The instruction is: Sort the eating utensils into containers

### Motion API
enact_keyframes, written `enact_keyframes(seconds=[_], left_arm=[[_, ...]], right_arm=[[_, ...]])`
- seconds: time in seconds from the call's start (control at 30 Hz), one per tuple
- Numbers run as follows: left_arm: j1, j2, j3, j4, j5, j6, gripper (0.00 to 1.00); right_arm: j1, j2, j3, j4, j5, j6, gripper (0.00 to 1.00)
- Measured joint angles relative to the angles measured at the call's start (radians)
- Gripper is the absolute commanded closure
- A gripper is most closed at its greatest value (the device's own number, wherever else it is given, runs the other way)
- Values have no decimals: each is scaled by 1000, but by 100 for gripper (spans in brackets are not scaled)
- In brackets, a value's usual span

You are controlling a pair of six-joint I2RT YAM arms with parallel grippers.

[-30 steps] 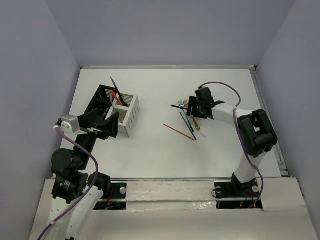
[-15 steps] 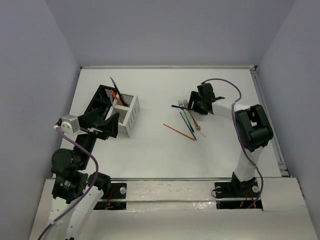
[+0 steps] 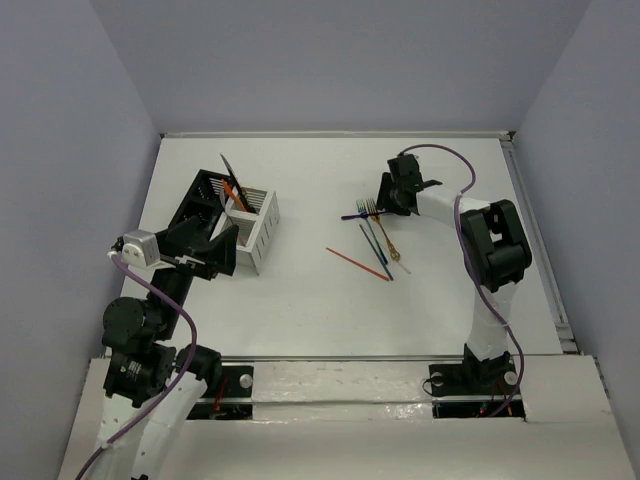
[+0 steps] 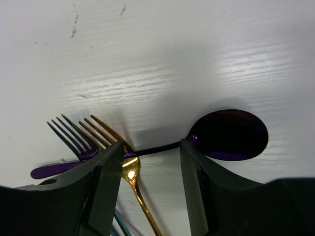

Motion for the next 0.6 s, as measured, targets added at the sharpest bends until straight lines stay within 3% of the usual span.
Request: enact_keyframes(seconds=[0.37,0.6], left_arm=[[0,2,0,0,1,0,1],[-7,2,0,1,4,0,1]], right_arm=[[-10,72,100,-62,92,-26,50],[-11,31,60,-70,89,-26,40]])
